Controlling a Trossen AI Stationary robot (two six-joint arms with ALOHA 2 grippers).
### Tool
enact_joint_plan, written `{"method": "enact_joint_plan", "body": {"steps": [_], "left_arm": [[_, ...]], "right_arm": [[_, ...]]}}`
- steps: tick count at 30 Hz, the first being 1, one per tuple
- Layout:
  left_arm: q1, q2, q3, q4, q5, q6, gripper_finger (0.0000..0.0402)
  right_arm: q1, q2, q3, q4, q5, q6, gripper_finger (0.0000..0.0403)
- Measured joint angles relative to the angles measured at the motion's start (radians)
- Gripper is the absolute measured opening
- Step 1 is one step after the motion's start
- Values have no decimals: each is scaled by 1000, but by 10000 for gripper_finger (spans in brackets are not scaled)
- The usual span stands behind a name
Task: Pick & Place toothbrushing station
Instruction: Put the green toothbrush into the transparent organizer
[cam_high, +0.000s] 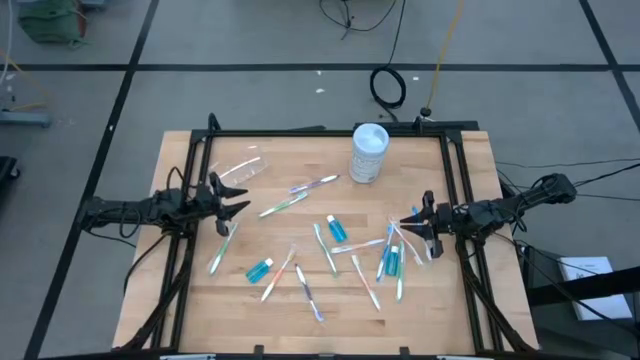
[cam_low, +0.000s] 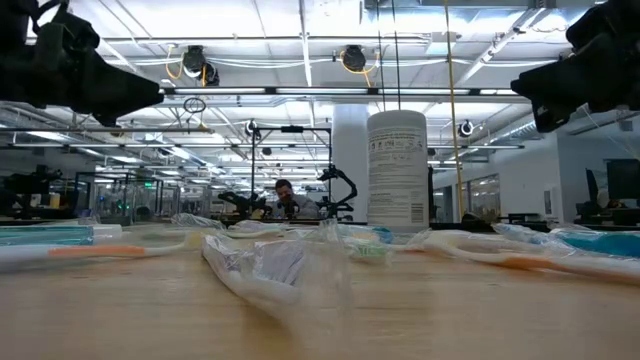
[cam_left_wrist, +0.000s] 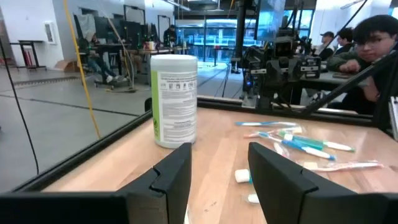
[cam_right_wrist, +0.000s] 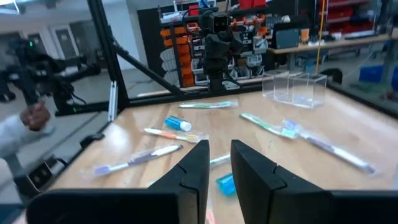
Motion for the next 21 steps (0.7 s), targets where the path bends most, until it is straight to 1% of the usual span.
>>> {"method": "enact_joint_plan", "body": {"steps": [4, 6, 9, 15, 18, 21], "left_arm": [[0, 23, 49, -47, 1, -45, 161], [0, 55, 106, -115, 5, -48, 161], [0, 144, 199, -250, 5, -90, 161], [0, 417, 397, -524, -2, -235, 161], [0, 562, 438, -534, -42, -294, 161], [4, 709, 473, -541, -53, -350, 161]], "right_arm": [[0, 0, 0, 0, 0, 56, 59], [0, 0, 0, 0, 0, 62, 59], [0, 0, 0, 0, 0, 58, 59], [0, 0, 0, 0, 0, 21, 59], [0, 0, 0, -1, 0, 17, 59], [0, 0, 0, -1, 1, 18, 59]]}}
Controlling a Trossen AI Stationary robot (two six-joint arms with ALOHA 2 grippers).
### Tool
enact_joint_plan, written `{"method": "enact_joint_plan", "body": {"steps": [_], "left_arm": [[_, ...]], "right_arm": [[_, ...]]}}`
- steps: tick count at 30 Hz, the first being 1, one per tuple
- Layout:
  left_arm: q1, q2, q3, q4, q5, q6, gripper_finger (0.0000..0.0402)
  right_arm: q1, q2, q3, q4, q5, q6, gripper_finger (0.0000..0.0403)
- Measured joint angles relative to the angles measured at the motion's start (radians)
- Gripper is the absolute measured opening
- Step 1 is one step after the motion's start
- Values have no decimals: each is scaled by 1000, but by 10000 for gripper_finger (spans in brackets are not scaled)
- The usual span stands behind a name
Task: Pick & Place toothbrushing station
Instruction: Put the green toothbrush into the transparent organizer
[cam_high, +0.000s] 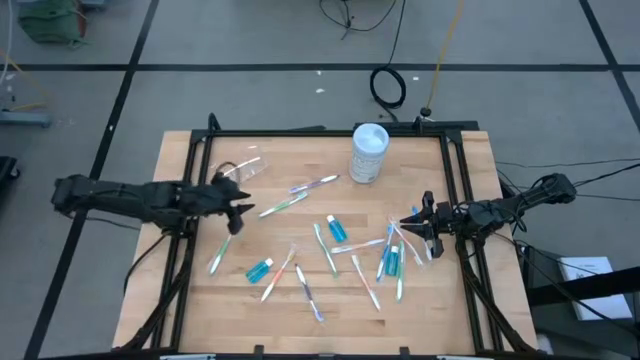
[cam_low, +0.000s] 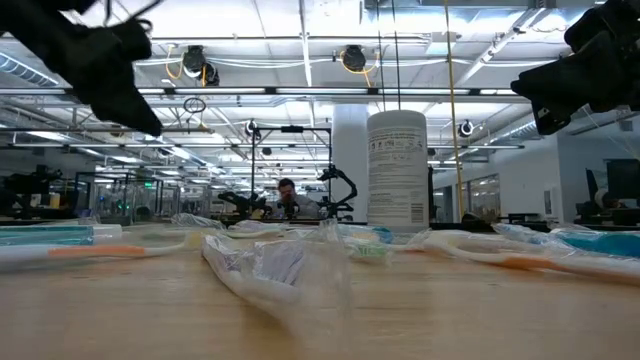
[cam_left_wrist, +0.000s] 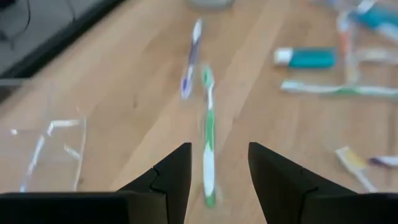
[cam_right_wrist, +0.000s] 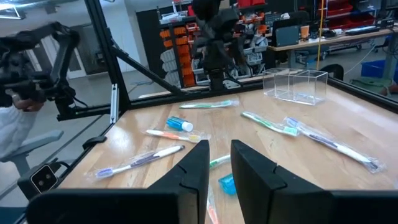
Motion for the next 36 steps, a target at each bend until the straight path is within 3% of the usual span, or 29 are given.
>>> {"method": "enact_joint_plan", "body": {"steps": [7, 10, 19, 28, 36], "left_arm": [[35, 238, 109, -291, 8, -242, 161], [46, 282, 128, -324, 32, -369, 161], [45, 319, 107, -341, 157, -598, 161], [45, 318, -1, -338, 172, -694, 161], [20, 318, -87, -335, 244, -775, 161]], "right_arm": [[0, 0, 0, 0, 0, 7, 59], [0, 0, 0, 0, 0, 6, 59], [0, 0, 0, 0, 0, 4, 59], [0, 0, 0, 0, 0, 4, 59], [0, 0, 0, 1, 0, 6, 59]]}}
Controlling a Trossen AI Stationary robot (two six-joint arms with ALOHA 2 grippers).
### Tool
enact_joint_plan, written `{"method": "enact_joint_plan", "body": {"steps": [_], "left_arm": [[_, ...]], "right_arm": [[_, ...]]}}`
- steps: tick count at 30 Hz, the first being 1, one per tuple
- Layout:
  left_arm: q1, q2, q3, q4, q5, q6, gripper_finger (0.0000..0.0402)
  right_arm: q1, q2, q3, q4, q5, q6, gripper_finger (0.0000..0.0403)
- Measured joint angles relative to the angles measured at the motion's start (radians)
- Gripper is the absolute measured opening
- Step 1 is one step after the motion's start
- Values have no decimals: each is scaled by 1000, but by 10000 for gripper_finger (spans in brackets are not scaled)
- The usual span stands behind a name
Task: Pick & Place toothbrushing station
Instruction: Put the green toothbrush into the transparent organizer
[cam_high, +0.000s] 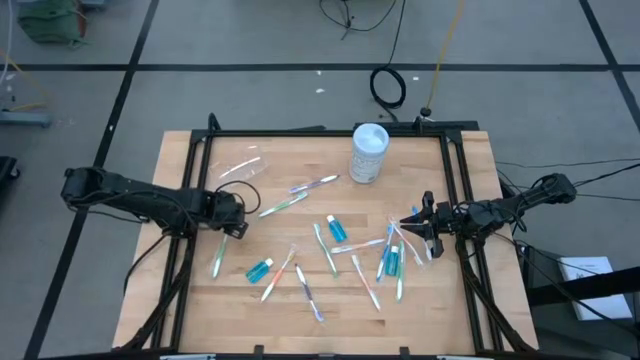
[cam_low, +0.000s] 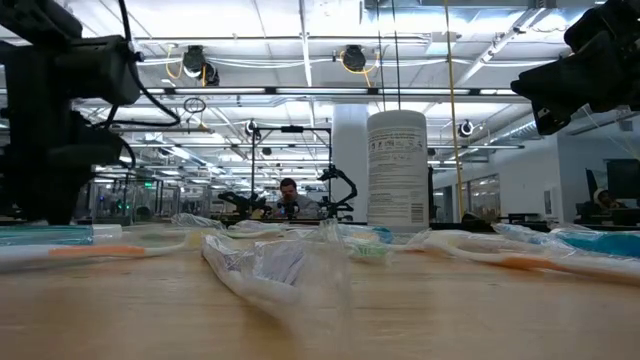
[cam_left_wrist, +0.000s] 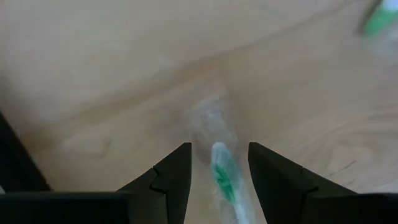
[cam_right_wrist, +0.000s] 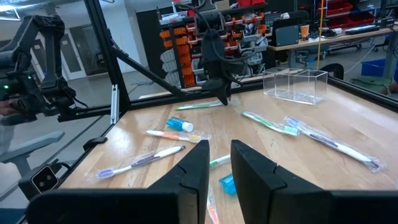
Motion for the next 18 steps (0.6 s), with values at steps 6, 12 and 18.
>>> {"method": "enact_joint_plan", "body": {"steps": [6, 12, 18], "left_arm": [[-21, -2, -1, 15, -18, -45, 161], [-60, -2, -1, 47, 28, -82, 161], [-113, -2, -1, 43, 74, -112, 161]], "right_arm": [[0, 0, 0, 0, 0, 0, 59], [0, 0, 0, 0, 0, 0, 59], [0, 0, 0, 0, 0, 1, 59]]}}
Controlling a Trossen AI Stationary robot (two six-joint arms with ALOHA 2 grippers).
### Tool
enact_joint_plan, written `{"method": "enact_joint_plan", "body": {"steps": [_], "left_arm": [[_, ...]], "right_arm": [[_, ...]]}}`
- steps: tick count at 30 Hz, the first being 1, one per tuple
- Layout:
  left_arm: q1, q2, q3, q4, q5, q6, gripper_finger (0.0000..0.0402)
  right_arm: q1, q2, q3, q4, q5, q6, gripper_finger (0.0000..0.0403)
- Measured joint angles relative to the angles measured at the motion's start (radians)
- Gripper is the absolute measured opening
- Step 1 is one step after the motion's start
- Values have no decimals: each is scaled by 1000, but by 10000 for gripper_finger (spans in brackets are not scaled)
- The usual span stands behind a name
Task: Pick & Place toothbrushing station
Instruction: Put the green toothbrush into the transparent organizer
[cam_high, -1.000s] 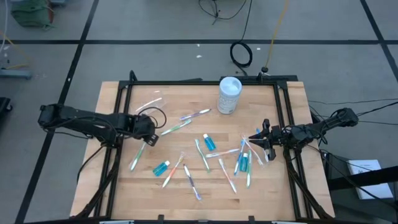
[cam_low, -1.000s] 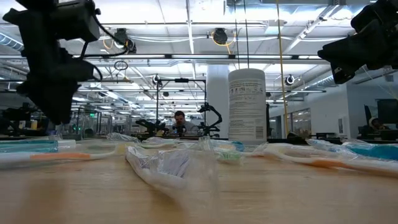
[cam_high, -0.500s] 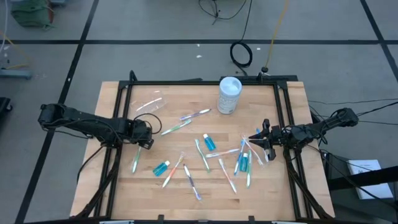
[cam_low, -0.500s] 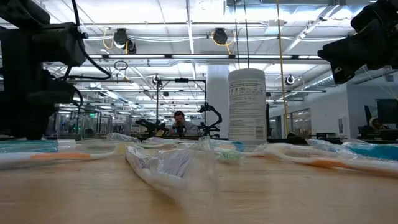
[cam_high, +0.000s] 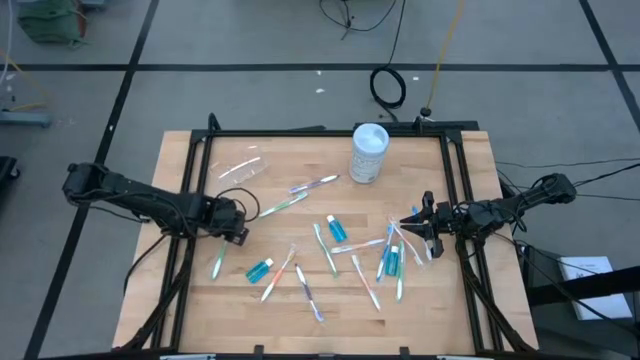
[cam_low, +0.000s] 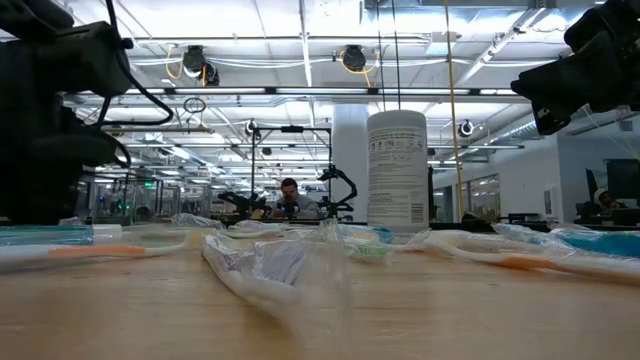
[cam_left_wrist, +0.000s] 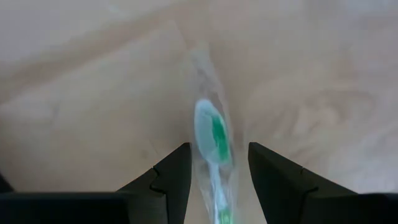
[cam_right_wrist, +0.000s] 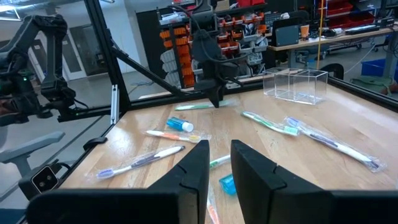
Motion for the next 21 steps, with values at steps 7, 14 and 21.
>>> {"method": "enact_joint_plan", "body": {"steps": [7, 14, 21], "left_arm": [[-79, 3, 0, 0, -1, 18, 161], [-110, 3, 0, 10, 1, 114, 161], [-111, 3, 0, 11, -14, 173, 161]], "right_arm": [[0, 0, 0, 0, 0, 0, 59], [0, 0, 0, 0, 0, 0, 59], [0, 0, 0, 7, 0, 0, 59]]}}
